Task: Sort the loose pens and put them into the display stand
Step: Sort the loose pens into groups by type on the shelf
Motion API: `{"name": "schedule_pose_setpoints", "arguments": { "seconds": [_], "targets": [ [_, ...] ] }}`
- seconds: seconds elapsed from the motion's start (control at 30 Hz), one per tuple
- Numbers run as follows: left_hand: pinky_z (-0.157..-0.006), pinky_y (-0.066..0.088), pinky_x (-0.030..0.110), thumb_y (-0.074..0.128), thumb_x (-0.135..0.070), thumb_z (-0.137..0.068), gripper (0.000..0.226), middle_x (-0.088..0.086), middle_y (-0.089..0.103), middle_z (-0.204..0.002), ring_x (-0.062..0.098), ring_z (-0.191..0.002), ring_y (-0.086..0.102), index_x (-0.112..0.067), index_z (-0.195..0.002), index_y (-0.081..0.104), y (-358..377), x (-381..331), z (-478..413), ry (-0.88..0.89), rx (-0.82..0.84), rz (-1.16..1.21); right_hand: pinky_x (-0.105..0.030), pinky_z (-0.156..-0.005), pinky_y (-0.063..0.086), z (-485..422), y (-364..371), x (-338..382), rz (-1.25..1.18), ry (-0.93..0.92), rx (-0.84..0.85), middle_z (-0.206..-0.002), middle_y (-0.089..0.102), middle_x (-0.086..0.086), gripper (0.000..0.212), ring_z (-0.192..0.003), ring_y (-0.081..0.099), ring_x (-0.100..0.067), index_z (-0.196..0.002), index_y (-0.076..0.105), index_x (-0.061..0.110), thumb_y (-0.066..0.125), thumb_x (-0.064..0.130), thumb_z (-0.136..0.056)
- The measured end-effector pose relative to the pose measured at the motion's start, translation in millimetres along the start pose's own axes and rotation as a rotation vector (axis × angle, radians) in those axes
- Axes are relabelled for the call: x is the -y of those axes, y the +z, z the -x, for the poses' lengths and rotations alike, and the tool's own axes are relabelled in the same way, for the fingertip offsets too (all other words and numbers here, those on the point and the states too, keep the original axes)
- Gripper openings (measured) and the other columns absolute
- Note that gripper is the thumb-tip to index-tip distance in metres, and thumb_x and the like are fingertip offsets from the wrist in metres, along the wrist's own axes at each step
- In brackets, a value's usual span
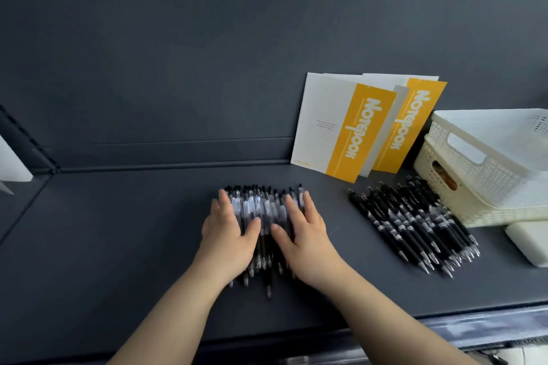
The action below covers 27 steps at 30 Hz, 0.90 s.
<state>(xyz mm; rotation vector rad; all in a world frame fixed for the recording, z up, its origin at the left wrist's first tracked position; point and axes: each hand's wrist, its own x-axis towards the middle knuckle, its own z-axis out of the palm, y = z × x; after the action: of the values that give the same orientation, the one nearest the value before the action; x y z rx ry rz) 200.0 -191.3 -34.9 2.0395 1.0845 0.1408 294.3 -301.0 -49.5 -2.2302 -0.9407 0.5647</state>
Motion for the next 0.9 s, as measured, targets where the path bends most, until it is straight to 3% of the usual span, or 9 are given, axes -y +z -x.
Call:
{"name": "schedule_pose_setpoints", "arguments": {
  "seconds": [0.13, 0.4, 0.57, 0.67, 0.77, 0.9],
  "targets": [
    [-0.116, 0.009, 0.04, 0.044, -0.049, -0.092, 0.084, -0.001, -0.016, -0.158, 0.023, -0.146, -0.007, -0.031, -0.148, -0.015, -3, -2, -3, 0.018, 0.037, -0.133, -0.024, -0.114, 0.003, 1, -7, -9, 0.015, -0.041, -0.006, -0.159, -0.003, 0.002, 0.065, -0.146, -0.004, -0.012, -0.15, 0.01, 0.023, 0.041, 0.042, -0.097],
    [-0.118, 0.006, 0.045, 0.04, -0.054, -0.092, 0.08, 0.003, -0.017, -0.158, 0.027, -0.146, -0.01, -0.028, -0.15, -0.009, -1, -21, -1, 0.025, 0.016, -0.279, -0.02, -0.113, 0.01, 5, -35, -24, 0.024, -0.069, -0.005, -0.157, 0.014, 0.003, 0.058, -0.145, 0.007, -0.007, -0.148, 0.022, 0.02, 0.041, 0.04, -0.097],
    [-0.116, -0.002, 0.039, 0.035, -0.049, -0.096, 0.072, 0.001, -0.029, -0.155, 0.022, -0.144, -0.02, -0.022, -0.151, -0.003, 27, -67, 19, 0.22, 0.117, -0.406, -0.013, -0.106, 0.013, 10, -78, -45, 0.107, -0.062, -0.114, -0.152, 0.031, -0.004, 0.047, -0.141, 0.024, -0.013, -0.143, 0.034, 0.009, 0.038, 0.025, -0.099],
    [-0.116, -0.002, 0.034, 0.036, -0.04, -0.099, 0.068, -0.003, -0.024, -0.156, 0.017, -0.145, -0.017, -0.018, -0.151, -0.002, 63, -95, 34, 0.265, 0.351, -0.237, -0.018, -0.108, 0.02, 13, -111, -72, 0.171, 0.029, -0.251, -0.148, 0.037, -0.008, 0.043, -0.138, 0.032, -0.018, -0.14, 0.039, 0.006, 0.038, 0.018, -0.099],
    [-0.118, 0.008, 0.034, 0.041, -0.032, -0.099, 0.068, -0.004, -0.008, -0.16, 0.015, -0.146, 0.0, -0.019, -0.152, 0.0, 99, -115, 35, 0.135, 0.521, 0.109, -0.031, -0.108, 0.029, 24, -135, -107, 0.265, 0.123, -0.384, -0.14, 0.046, -0.011, 0.04, -0.13, 0.041, -0.026, -0.135, 0.046, 0.005, 0.042, 0.015, -0.097],
    [-0.114, 0.014, 0.036, 0.044, -0.021, -0.097, 0.071, -0.003, 0.004, -0.16, 0.018, -0.145, 0.01, -0.021, -0.151, -0.001, 132, -134, 27, -0.003, 0.493, 0.391, -0.038, -0.099, 0.036, 45, -146, -142, 0.341, 0.228, -0.434, -0.131, 0.051, -0.01, 0.037, -0.119, 0.044, -0.033, -0.13, 0.052, 0.01, 0.044, 0.018, -0.095]
  ]
}}
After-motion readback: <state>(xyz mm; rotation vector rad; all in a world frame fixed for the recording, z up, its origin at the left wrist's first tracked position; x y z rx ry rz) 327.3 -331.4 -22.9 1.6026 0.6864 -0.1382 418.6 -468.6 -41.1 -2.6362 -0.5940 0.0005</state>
